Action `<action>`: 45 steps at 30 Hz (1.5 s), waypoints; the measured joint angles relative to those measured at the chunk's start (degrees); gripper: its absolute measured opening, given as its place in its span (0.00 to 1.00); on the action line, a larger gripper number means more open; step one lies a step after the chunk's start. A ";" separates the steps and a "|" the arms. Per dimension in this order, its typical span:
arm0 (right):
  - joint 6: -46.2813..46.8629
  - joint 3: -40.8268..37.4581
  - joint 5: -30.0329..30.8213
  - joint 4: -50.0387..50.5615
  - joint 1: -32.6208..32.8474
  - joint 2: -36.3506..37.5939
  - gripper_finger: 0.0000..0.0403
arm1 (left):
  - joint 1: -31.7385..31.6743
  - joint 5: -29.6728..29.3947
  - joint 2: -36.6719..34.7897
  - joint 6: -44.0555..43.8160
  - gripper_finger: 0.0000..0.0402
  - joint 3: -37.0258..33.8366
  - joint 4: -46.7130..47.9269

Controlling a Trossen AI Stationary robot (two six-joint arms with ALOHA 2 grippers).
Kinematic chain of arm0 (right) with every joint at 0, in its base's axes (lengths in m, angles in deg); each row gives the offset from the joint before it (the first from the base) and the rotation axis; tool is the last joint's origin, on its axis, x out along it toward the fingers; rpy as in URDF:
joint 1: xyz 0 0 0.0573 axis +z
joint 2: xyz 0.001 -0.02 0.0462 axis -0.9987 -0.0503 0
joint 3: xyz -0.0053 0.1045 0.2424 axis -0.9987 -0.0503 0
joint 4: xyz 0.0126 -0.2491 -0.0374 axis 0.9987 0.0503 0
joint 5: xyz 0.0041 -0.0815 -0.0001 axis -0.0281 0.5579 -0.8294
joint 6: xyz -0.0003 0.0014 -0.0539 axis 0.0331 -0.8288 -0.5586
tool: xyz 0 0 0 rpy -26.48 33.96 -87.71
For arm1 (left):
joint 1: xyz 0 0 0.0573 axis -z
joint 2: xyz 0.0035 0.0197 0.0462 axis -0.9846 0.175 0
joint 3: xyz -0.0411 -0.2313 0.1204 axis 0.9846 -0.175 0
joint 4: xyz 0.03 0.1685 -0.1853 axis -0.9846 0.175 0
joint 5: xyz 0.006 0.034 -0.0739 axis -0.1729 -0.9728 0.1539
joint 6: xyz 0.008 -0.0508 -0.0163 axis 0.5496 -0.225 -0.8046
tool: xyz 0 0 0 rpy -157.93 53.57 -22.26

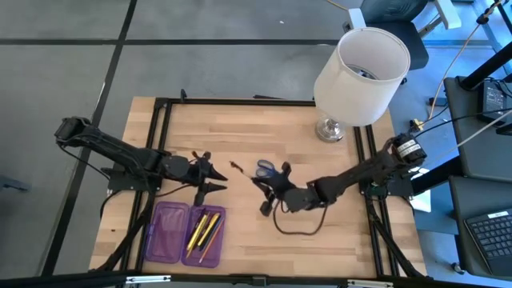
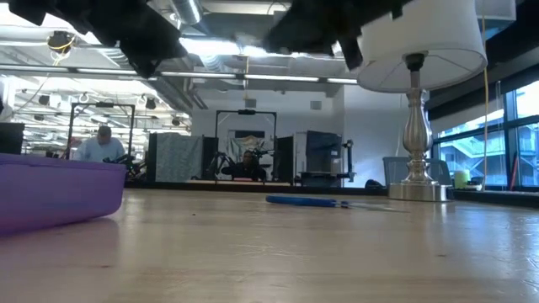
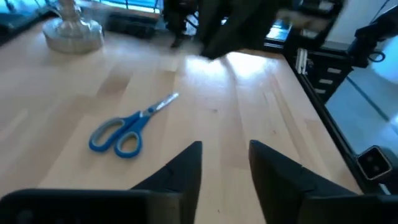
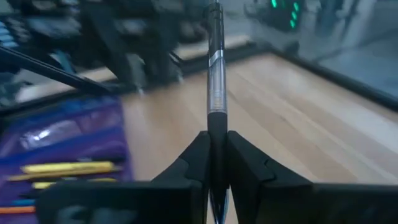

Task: Pick & place school supplies into a supply box
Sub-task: Put the transparent pen into the violet box

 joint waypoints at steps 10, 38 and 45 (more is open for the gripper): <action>-12.29 0.02 -1.00 -12.46 3.61 0.00 0.11 | 0.00 0.35 5.18 -7.94 0.43 0.02 -7.07; -20.64 0.10 -1.07 -18.34 4.37 0.00 0.11 | -0.06 5.73 17.44 9.39 0.33 -0.02 -49.44; -20.85 0.11 -1.29 -18.25 4.42 0.00 0.11 | -0.13 5.44 17.44 9.49 0.19 -0.02 -49.62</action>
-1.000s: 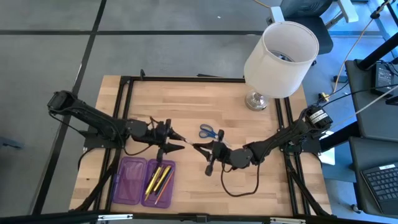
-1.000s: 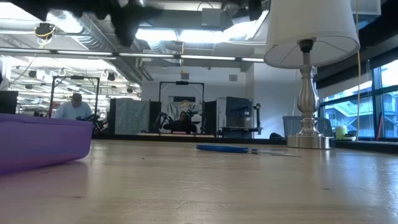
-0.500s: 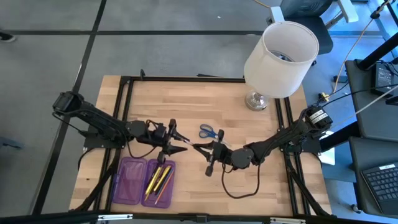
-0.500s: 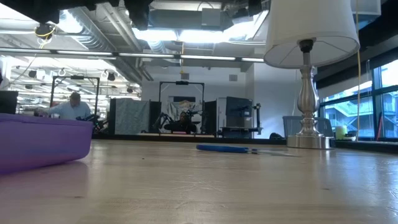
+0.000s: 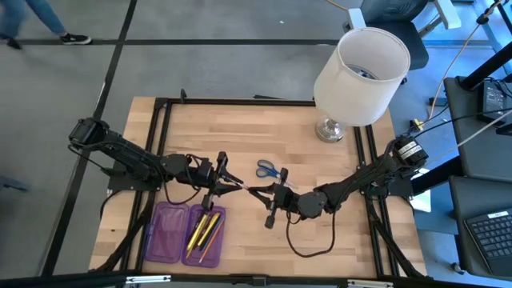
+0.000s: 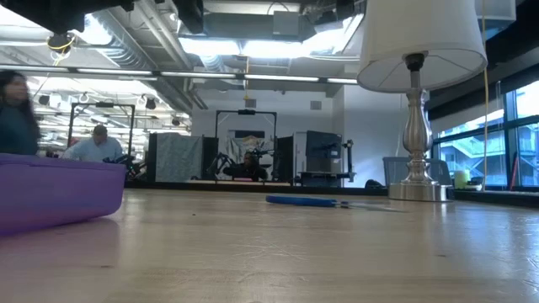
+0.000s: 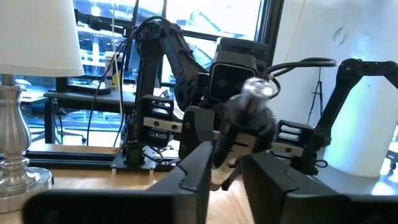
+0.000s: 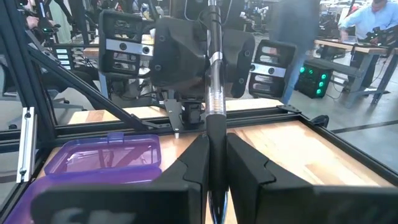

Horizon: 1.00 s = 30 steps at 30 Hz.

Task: Pick & place school supplies into a supply box
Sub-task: Put the transparent pen into the violet box

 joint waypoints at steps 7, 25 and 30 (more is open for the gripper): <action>0.09 0.00 -0.21 0.06 0.00 0.00 0.12 | -0.02 0.00 -0.03 0.02 0.07 0.00 0.23; -2.47 -0.02 -5.19 3.64 1.14 0.06 0.55 | 0.07 0.88 -3.18 -11.07 0.08 -0.02 14.05; 0.26 -0.04 -5.17 8.93 1.04 1.51 0.60 | 0.09 2.32 -6.45 -22.30 0.08 0.01 27.57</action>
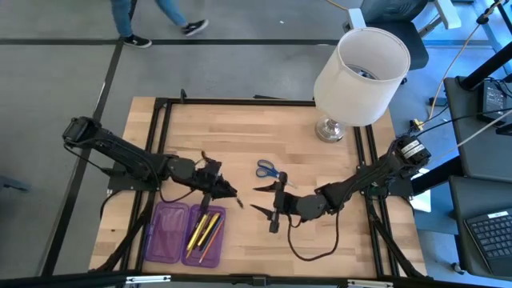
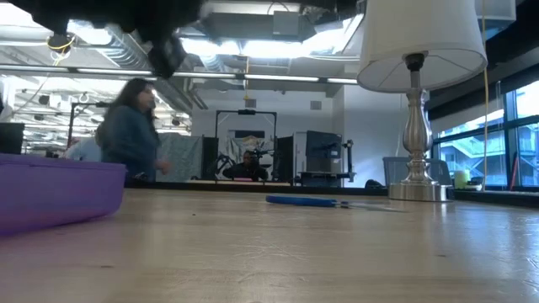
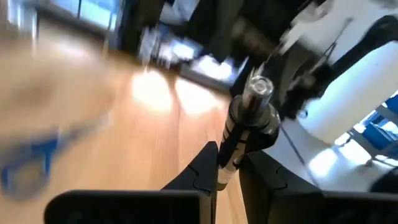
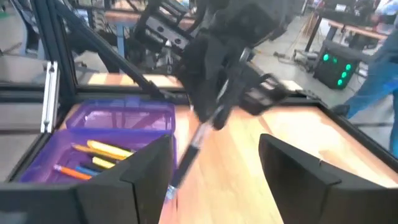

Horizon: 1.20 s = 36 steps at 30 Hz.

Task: Pick & place school supplies into a supply box
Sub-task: Put the transparent pen into the violet box

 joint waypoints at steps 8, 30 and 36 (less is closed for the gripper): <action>1.25 0.00 0.88 4.99 -0.38 1.35 0.60 | 5.35 2.33 0.47 -15.52 0.08 9.60 33.32; 7.41 0.00 0.47 11.65 -3.74 1.31 0.60 | 7.82 22.97 21.00 -36.40 0.10 20.45 57.90; 5.88 0.00 0.47 11.64 -3.77 1.31 0.60 | 7.85 27.58 23.98 -35.81 0.10 20.45 57.41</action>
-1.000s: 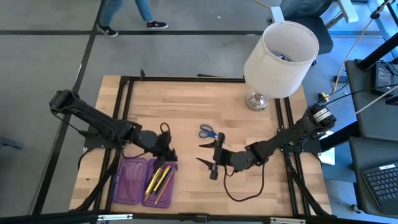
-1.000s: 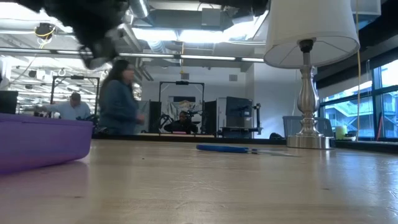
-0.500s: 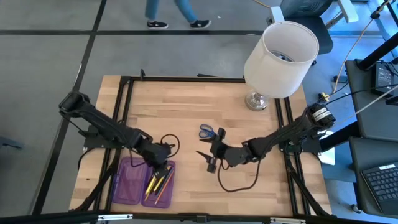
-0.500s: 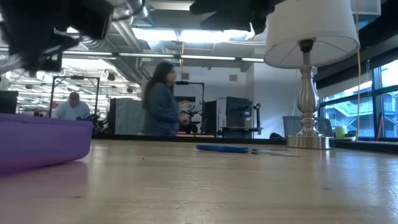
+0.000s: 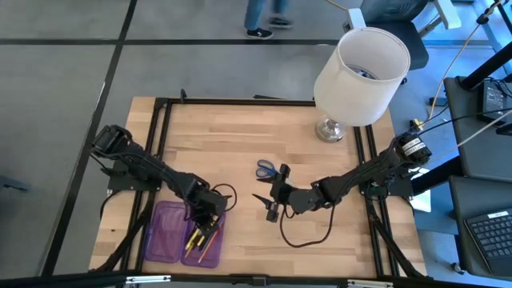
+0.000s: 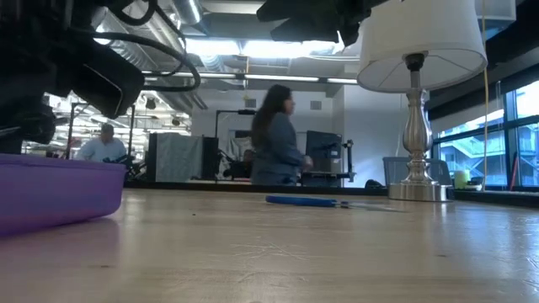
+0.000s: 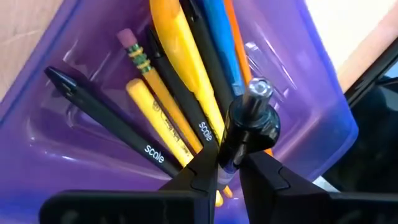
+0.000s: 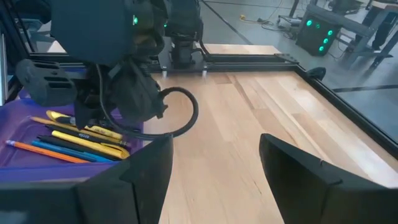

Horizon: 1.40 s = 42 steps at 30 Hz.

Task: Pick & place school supplies into a supply box
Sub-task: Put the transparent pen into the violet box, then put the blue scissors into the violet box

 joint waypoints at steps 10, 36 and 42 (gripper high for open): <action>-0.11 0.00 0.00 0.00 0.00 0.00 0.60 | -0.85 0.61 0.35 3.18 0.13 0.00 -3.08; 16.66 -0.02 -6.14 15.41 -8.30 -0.02 0.60 | -3.32 -12.95 -14.42 14.92 0.25 0.00 -1.86; 9.28 -0.02 -12.10 16.59 -11.26 -0.04 0.60 | -3.45 -22.87 -18.78 23.59 0.25 0.00 -1.85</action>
